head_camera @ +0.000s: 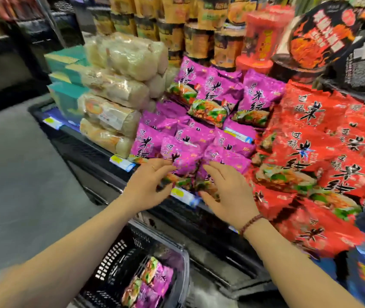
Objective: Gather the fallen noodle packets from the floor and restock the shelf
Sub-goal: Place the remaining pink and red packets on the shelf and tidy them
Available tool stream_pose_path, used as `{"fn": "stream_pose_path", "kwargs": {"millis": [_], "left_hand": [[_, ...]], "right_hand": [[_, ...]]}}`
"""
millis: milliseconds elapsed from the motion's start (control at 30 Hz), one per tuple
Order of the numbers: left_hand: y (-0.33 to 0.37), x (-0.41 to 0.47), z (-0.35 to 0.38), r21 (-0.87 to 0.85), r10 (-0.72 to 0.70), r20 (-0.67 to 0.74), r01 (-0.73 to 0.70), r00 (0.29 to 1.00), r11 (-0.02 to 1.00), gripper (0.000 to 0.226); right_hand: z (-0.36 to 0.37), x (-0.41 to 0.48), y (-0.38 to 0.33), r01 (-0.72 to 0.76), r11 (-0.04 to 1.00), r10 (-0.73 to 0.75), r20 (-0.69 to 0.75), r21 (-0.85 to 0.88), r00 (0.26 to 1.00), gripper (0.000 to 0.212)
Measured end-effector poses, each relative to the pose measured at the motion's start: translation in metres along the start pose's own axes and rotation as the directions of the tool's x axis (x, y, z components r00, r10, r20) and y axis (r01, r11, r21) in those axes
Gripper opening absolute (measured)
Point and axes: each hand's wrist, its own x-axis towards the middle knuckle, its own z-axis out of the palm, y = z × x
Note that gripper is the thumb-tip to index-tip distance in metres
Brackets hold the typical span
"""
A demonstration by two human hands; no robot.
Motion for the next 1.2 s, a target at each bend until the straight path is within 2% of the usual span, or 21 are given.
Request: {"fn": "stream_pose_path", "kwargs": {"millis": [233,433,567,667,767,867,1033,1100,1200], "left_hand": [[-0.101,-0.155,-0.034,0.076,-0.272,0.058,0.268,0.96,0.96,0.041],[-0.152,-0.254,-0.024,0.145,-0.516,0.12,0.499,0.848,0.854,0.05],[-0.178,-0.321,0.02,0.165,-0.713,0.172,0.694,0.68,0.701,0.065],[-0.185,-0.362,0.06,0.172,-0.804,0.167,0.787,0.57,0.593,0.071],[-0.19,-0.398,0.112,0.095,-0.902,0.156,0.903,0.402,0.419,0.075],[-0.202,-0.425,0.158,0.019,-0.948,0.097,0.952,0.304,0.307,0.08],[-0.237,-0.463,0.221,-0.009,-0.958,0.015,0.958,0.285,0.285,0.082],[-0.244,-0.474,0.243,-0.005,-0.95,-0.02,0.95,0.312,0.312,0.078],[-0.246,-0.484,0.264,0.023,-0.92,-0.15,0.931,0.363,0.364,0.072]], "right_hand": [[0.101,0.011,-0.091,0.037,0.997,-0.051,0.219,0.066,0.974,0.065],[0.201,-0.007,-0.139,-0.084,0.987,0.01,0.474,0.136,0.881,0.067],[0.28,-0.023,-0.146,-0.218,0.961,0.05,0.669,0.17,0.742,0.064],[0.331,-0.039,-0.143,-0.291,0.947,0.093,0.751,0.137,0.654,0.068],[0.391,-0.063,-0.137,-0.323,0.942,0.109,0.82,0.096,0.562,0.068],[0.452,-0.091,-0.13,-0.36,0.929,0.095,0.889,0.083,0.448,0.067],[0.552,-0.145,-0.123,-0.483,0.87,0.101,0.927,0.094,0.362,0.068],[0.589,-0.164,-0.12,-0.485,0.872,0.102,0.942,0.07,0.32,0.072],[0.636,-0.19,-0.113,-0.526,0.85,0.133,0.953,0.03,0.27,0.077]]}}
